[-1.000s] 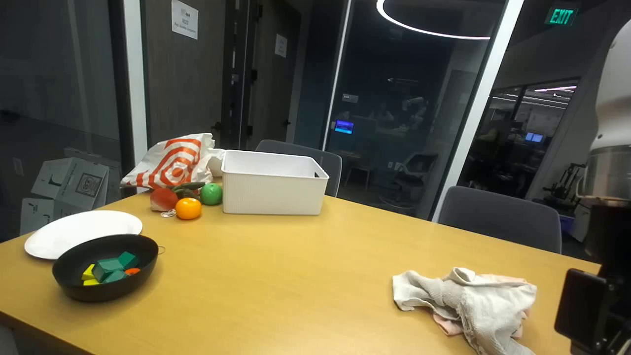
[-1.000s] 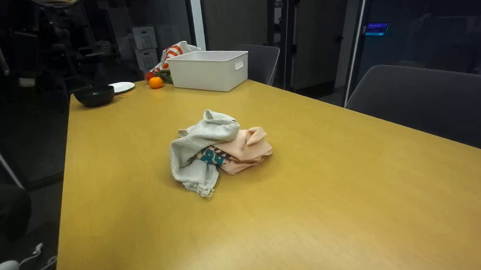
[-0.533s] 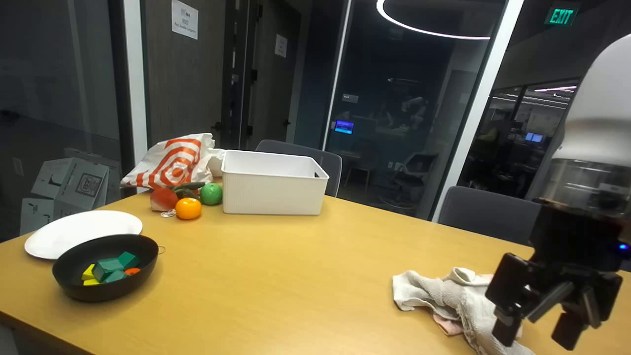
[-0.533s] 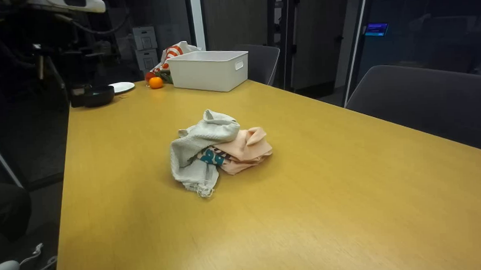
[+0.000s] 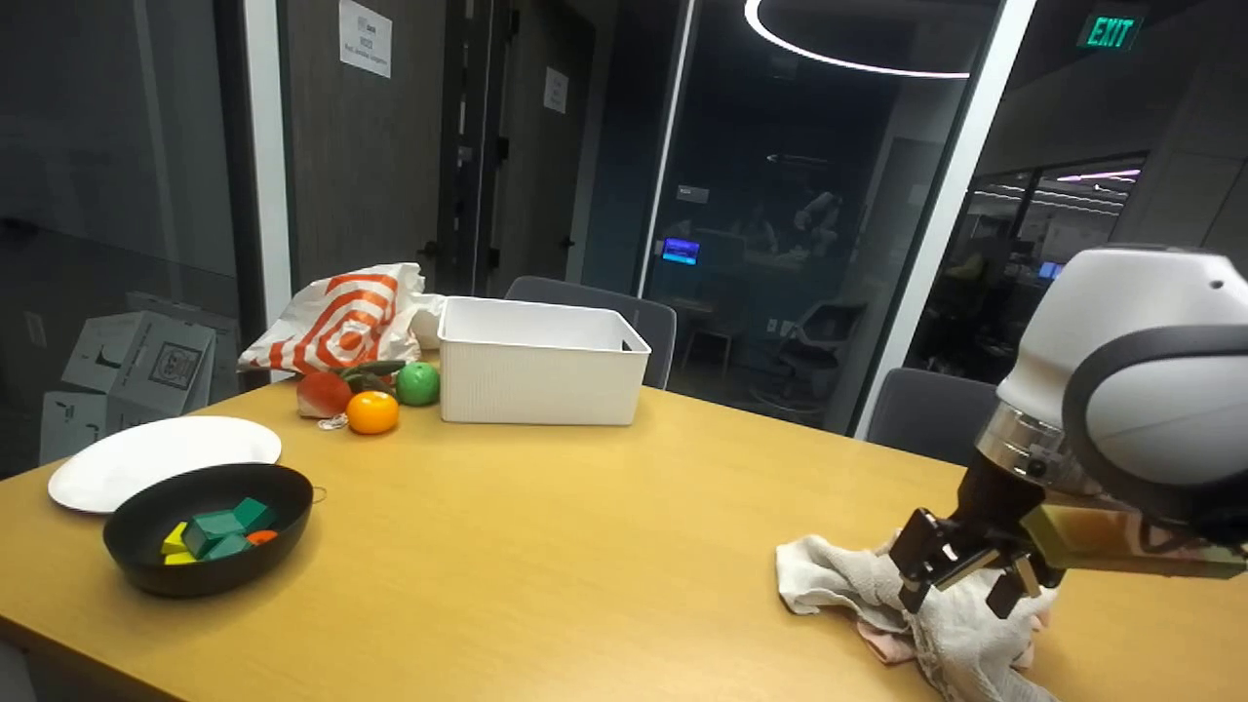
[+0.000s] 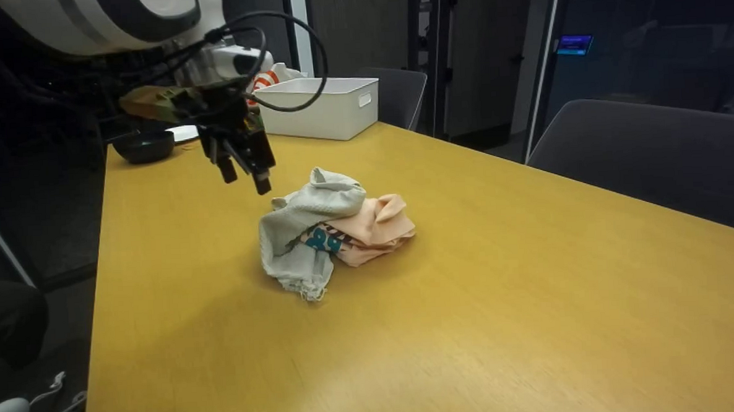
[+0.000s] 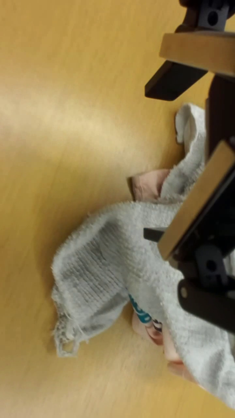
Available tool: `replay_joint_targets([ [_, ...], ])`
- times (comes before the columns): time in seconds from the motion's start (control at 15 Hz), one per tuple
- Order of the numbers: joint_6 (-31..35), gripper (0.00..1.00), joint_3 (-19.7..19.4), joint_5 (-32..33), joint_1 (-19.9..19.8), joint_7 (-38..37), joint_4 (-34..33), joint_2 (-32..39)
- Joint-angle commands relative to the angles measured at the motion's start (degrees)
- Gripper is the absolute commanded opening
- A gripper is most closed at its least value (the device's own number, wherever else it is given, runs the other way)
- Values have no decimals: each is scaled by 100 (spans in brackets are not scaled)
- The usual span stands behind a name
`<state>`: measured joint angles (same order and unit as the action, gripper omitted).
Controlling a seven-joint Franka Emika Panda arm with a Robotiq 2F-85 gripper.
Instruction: Move the white towel to the left
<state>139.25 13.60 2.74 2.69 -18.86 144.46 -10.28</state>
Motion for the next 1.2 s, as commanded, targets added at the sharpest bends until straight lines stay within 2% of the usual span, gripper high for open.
replay_joint_targets([
  [0.0, 591, 100, -188, 1153, -255, -753, -398, 805],
  [0.2, 921, 100, -468, 2256, -213, -1565, -557, 1242],
  [0.27, 943, 90, -564, 2424, -140, -1698, -611, 1336],
  [0.33, 1001, 74, -643, 2528, -78, -1835, -652, 1404],
  [0.93, 930, 6, -908, 2378, 272, -2351, -736, 1411],
  [1.07, 808, 3, -953, 2638, 315, -2590, -747, 1275],
  [1.13, 747, 6, -970, 2832, 333, -2730, -765, 1170],
])
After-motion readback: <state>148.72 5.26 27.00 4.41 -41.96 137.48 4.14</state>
